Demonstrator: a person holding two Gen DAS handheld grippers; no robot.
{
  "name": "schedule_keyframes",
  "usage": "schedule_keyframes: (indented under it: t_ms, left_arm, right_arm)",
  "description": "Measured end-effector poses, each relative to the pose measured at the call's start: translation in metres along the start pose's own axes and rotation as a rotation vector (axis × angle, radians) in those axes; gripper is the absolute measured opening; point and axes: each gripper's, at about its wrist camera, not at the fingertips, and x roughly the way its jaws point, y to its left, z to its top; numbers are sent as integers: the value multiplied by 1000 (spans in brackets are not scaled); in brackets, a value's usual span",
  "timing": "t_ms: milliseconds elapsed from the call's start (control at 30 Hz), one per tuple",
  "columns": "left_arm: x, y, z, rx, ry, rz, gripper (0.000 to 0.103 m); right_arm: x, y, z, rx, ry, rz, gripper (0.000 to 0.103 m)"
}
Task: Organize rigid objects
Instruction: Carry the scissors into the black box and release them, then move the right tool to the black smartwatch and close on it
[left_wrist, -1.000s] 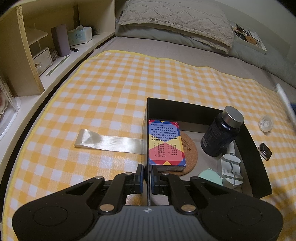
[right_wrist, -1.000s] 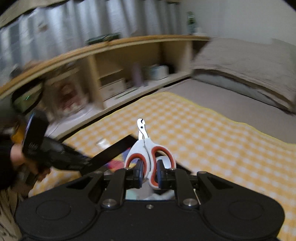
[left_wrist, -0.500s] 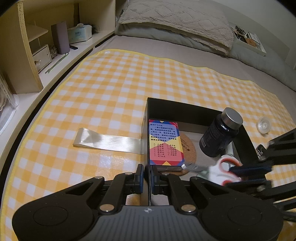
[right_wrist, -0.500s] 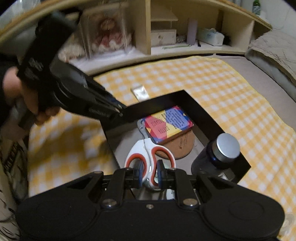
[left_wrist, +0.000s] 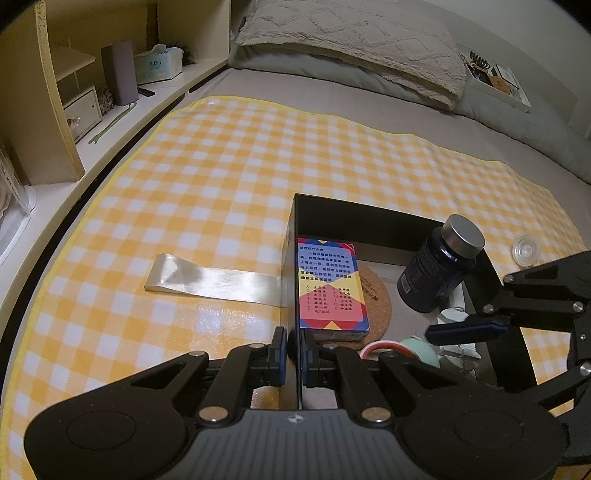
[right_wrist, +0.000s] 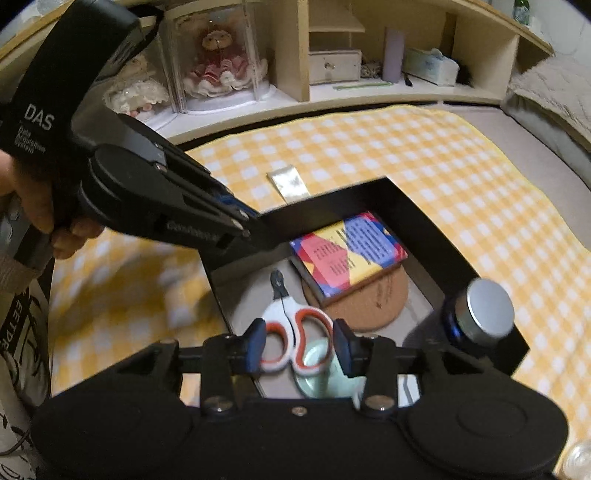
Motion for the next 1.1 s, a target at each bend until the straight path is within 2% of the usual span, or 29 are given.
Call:
schedule_keyframes:
  t_ms: [267, 500, 800, 900, 967, 1100]
  left_arm:
    - [1, 0, 0, 0, 1, 4, 7]
    - [1, 0, 0, 2, 1, 6, 7]
    - [2, 0, 0, 4, 0, 7, 7]
    - [1, 1, 0, 5, 0, 8, 7]
    - [1, 0, 0, 6, -1, 8, 7]
    - [0, 0, 0, 8, -2, 9, 7]
  right_arm:
    - [-12, -11, -3, 88, 2, -26, 40]
    - [-36, -18, -6, 150, -73, -62, 44]
    - [-87, -45, -16, 301, -269, -189, 68]
    - [-104, -58, -23, 362, -321, -263, 82]
    - [-112, -68, -30, 399, -336, -321, 91]
    - [-121, -87, -46, 462, -323, -420, 100]
